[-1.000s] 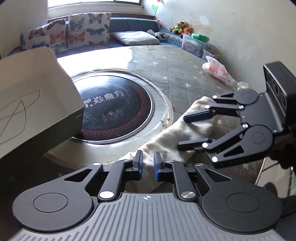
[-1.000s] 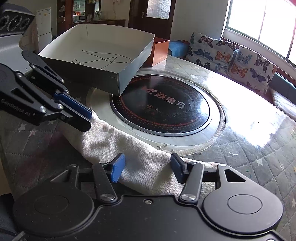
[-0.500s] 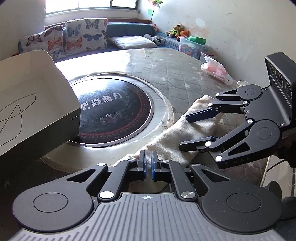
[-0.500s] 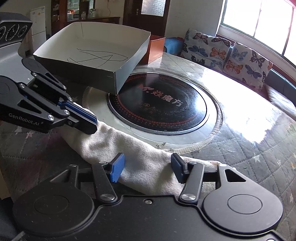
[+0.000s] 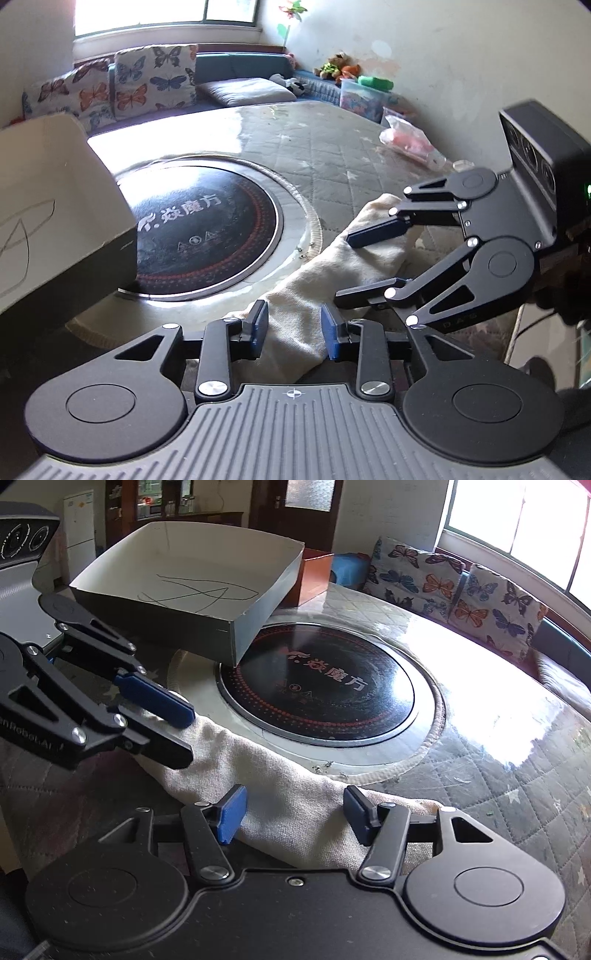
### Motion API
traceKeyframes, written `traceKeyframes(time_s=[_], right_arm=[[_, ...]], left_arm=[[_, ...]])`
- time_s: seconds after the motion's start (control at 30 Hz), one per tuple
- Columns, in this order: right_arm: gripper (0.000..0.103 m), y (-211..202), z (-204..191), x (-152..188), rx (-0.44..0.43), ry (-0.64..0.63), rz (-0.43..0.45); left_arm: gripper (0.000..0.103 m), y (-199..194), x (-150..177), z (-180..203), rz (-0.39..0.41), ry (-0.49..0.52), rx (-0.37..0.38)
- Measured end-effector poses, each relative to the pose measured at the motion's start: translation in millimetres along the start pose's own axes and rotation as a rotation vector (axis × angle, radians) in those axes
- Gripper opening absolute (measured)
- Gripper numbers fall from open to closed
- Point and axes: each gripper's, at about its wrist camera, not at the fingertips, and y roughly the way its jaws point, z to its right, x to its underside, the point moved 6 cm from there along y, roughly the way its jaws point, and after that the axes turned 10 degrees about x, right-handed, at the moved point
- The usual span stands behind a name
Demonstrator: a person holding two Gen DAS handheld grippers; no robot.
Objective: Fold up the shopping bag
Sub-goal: 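Roll the bag further with the left gripper toward the right gripper, then hold the rolled bag end with the left gripper while the right gripper grasps the other end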
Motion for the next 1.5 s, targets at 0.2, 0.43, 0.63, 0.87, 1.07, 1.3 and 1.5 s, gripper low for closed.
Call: traceKeyframes(time_s=[0.2, 0.43, 0.63, 0.87, 1.07, 1.3, 1.5], right_arm=[[0.063, 0, 0, -1, -0.026, -0.032, 0.01], [0.062, -14, 11, 2, -0.047, -0.038, 0.038], [0.061, -15, 22, 13, -0.031, 0.008, 0.038], [0.062, -17, 18, 12, -0.041, -0.051, 0.048], [0.062, -20, 7, 16, -0.055, -0.235, 0.033], [0.062, -11, -1, 17, -0.039, -0.415, 0.036], [0.061, -8, -1, 14, -0.081, -0.49, 0.031]], left_arm=[[0.03, 5, 0, -2, -0.026, -0.003, -0.014], [0.031, 11, 1, -1, -0.053, 0.013, -0.012], [0.031, 17, 0, -1, -0.063, 0.012, 0.009], [0.036, 15, -1, -2, -0.049, -0.013, 0.041], [0.037, 16, -6, -2, -0.071, -0.011, 0.062], [0.044, 16, -8, 9, -0.117, 0.077, 0.064], [0.044, 15, -7, 15, -0.134, 0.154, 0.07]])
